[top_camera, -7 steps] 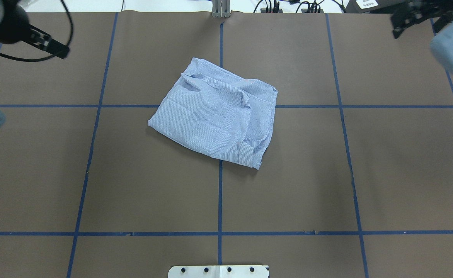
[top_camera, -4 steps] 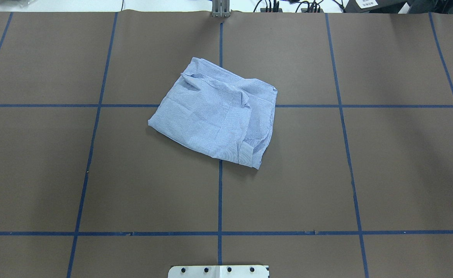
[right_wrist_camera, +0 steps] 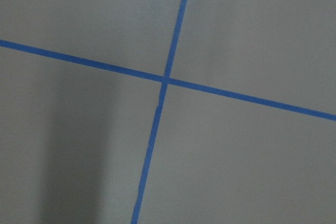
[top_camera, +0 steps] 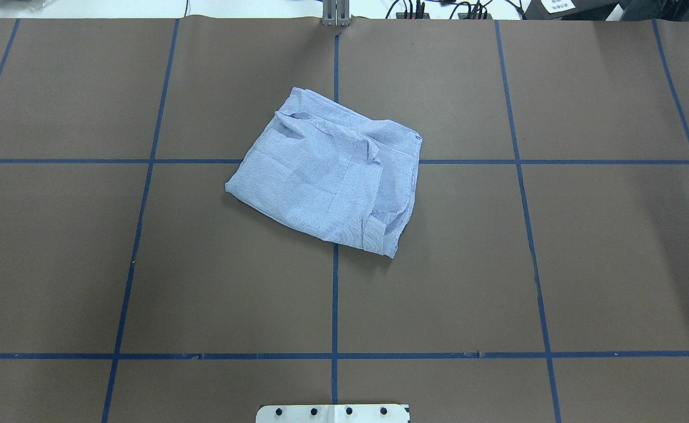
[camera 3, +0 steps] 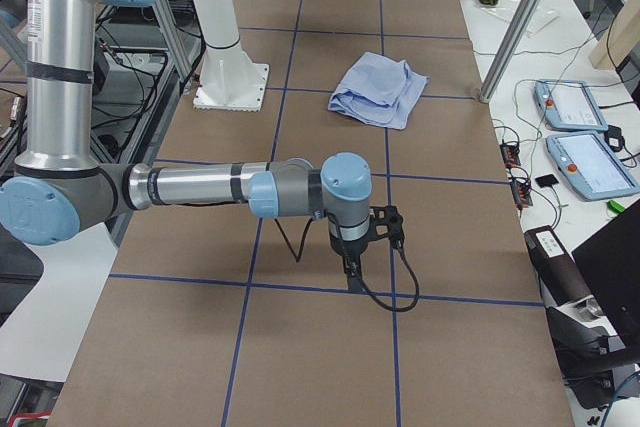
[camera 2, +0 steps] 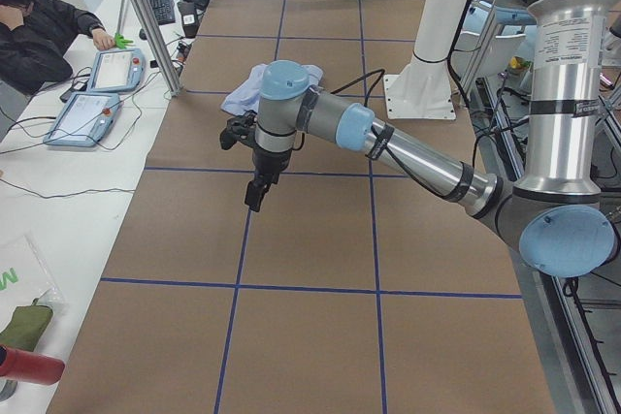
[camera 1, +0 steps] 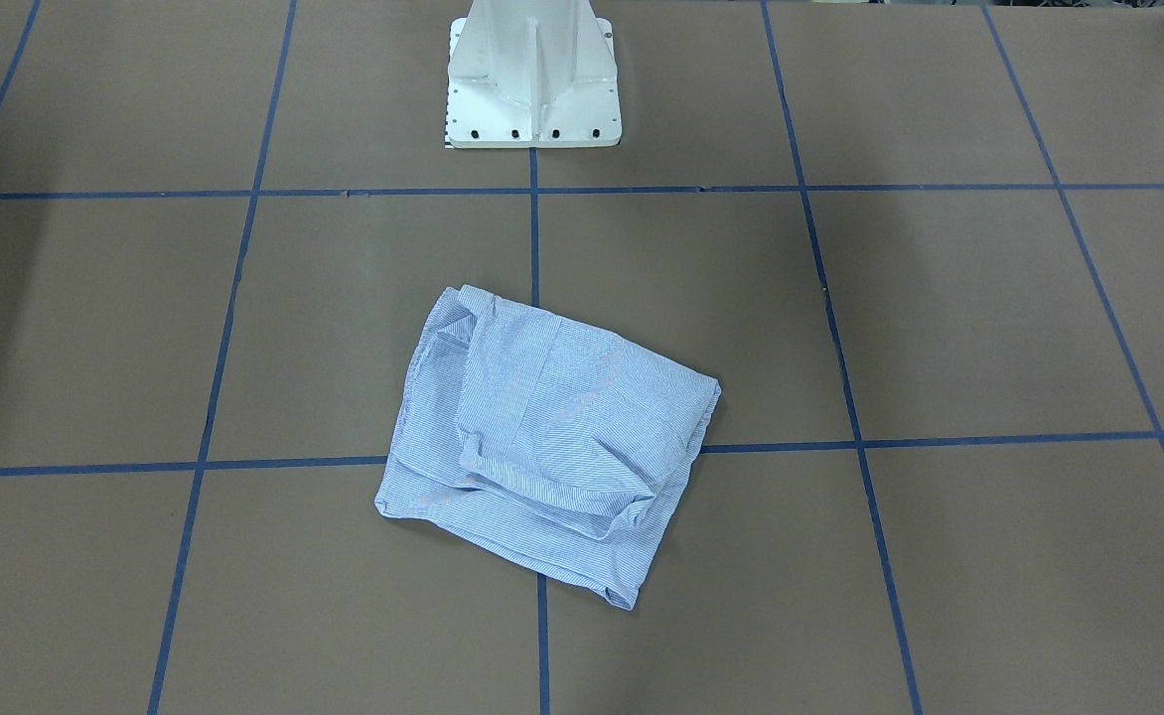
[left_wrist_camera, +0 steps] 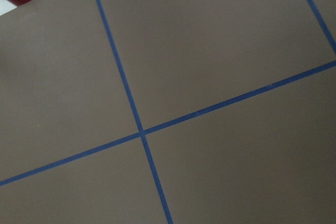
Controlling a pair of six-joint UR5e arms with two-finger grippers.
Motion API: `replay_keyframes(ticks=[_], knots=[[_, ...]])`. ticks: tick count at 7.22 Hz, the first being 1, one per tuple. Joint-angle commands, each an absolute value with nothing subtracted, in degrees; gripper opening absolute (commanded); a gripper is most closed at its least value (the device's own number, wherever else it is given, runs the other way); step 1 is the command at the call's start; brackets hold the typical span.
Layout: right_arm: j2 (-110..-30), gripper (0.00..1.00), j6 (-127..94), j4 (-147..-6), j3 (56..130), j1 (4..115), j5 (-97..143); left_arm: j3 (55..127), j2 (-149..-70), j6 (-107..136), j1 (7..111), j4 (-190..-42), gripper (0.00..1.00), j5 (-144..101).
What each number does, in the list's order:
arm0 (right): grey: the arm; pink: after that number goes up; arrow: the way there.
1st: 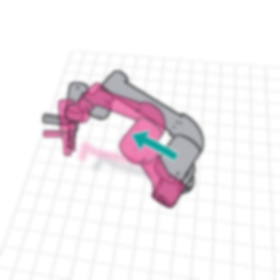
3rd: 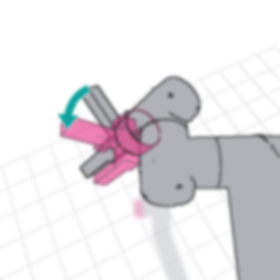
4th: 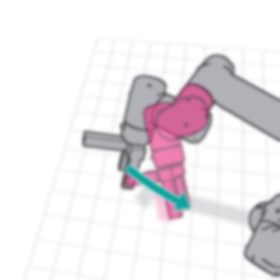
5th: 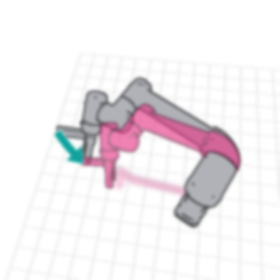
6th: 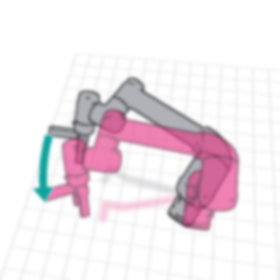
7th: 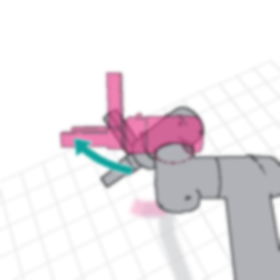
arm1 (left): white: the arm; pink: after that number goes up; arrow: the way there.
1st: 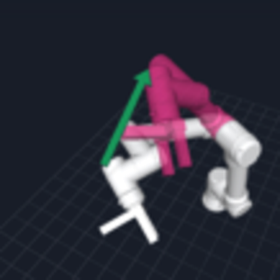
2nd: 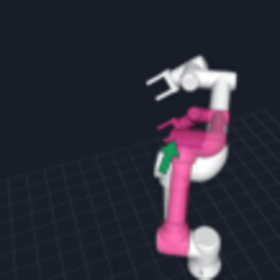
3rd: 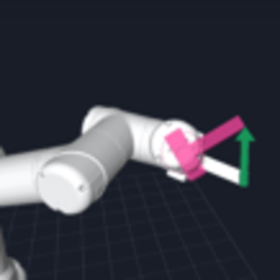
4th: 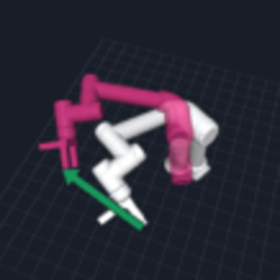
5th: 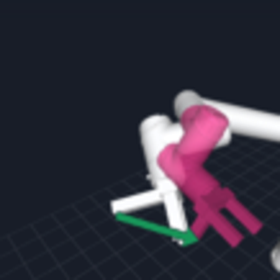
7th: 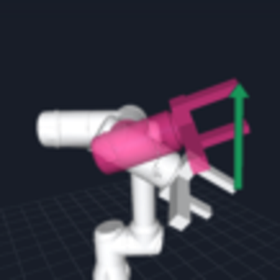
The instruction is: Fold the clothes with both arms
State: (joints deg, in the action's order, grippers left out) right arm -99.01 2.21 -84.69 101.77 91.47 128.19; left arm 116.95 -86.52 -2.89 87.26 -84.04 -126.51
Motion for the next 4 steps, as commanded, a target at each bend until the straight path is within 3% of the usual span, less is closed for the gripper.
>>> replay_keyframes(ticks=[1, 2, 4], knots=[[-101.4, 1.0, -2.8, -78.3, 101.2, 90.5, 132.4, 116.5, -83.3, -2.7, 88.1, -83.8, 1.0, -128.0], [-101.2, 1.0, -2.9, -78.8, 101.5, 87.6, 132.6, 114.6, -83.2, -2.5, 88.1, -83.3, 1.0, -132.5], [-99.8, 1.0, -1.5, -90.8, 109.2, 85.8, 132.2, 111.0, -81.7, -2.4, 87.9, -83.1, 1.0, -133.9]])
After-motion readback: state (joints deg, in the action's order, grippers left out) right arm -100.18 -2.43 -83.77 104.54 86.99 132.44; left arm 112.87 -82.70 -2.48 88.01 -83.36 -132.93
